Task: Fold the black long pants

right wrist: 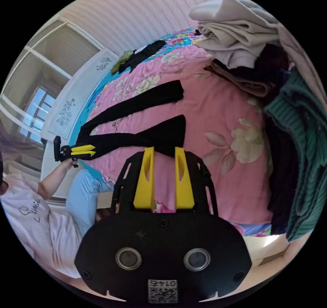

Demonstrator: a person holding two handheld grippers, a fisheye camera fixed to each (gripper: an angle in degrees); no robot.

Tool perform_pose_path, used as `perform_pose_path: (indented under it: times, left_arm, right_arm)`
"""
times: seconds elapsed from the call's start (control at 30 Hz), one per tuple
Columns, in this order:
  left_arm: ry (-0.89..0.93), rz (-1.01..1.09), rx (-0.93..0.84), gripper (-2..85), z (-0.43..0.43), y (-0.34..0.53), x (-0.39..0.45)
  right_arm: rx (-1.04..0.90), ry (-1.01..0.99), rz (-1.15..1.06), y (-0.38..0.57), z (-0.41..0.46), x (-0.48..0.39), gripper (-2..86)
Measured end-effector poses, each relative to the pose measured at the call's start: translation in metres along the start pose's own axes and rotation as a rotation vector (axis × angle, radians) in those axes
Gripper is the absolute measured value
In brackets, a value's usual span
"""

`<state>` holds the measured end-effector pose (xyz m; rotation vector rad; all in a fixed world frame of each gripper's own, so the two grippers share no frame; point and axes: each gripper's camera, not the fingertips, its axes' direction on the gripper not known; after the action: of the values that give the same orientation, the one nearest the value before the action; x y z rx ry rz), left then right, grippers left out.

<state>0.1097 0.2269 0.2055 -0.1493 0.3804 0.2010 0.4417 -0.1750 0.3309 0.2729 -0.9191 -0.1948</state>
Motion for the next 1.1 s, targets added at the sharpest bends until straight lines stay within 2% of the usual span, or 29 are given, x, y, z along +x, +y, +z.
perform_pose_path:
  times: [0.13, 0.2, 0.4, 0.5, 0.6, 0.73, 0.93, 1.0, 1.1]
  left_arm:
    - [0.037, -0.064, 0.02, 5.5, 0.021, 0.001, -0.009]
    - [0.036, -0.058, 0.027, 0.1, 0.023, 0.0, -0.01]
    - [-0.021, 0.057, 0.093, -0.8, -0.003, 0.006, -0.003]
    - [0.004, 0.037, 0.163, -0.3, -0.014, 0.012, -0.012]
    - [0.1, 0.002, 0.146, 2.4, 0.006, 0.01, -0.023]
    - [0.13, -0.008, 0.121, 5.5, 0.026, 0.008, -0.023]
    - [0.098, 0.001, 0.142, 6.1, 0.026, 0.0, -0.025]
    - [0.088, 0.029, 0.137, 6.1, 0.034, -0.019, -0.018]
    - [0.123, 0.115, 0.165, 6.2, 0.045, -0.063, 0.006]
  right_arm:
    - [-0.102, 0.181, -0.068, -0.015, 0.025, -0.01, 4.3]
    - [-0.151, 0.16, -0.036, -0.026, 0.026, -0.006, 2.1]
    - [-0.147, -0.018, -0.075, -0.034, -0.04, -0.015, 0.7]
    - [-0.146, -0.003, -0.086, -0.05, -0.061, -0.01, 0.5]
    - [-0.176, -0.015, -0.003, -0.071, -0.04, 0.02, 0.8]
    - [-0.23, 0.073, 0.097, -0.071, -0.005, 0.049, 2.9]
    - [-0.17, 0.0, 0.18, -0.025, 0.006, 0.066, 8.7]
    - [-0.18, 0.028, 0.202, -0.011, 0.015, 0.072, 8.7]
    - [-0.09, -0.034, 0.24, -0.002, 0.017, 0.08, 6.6]
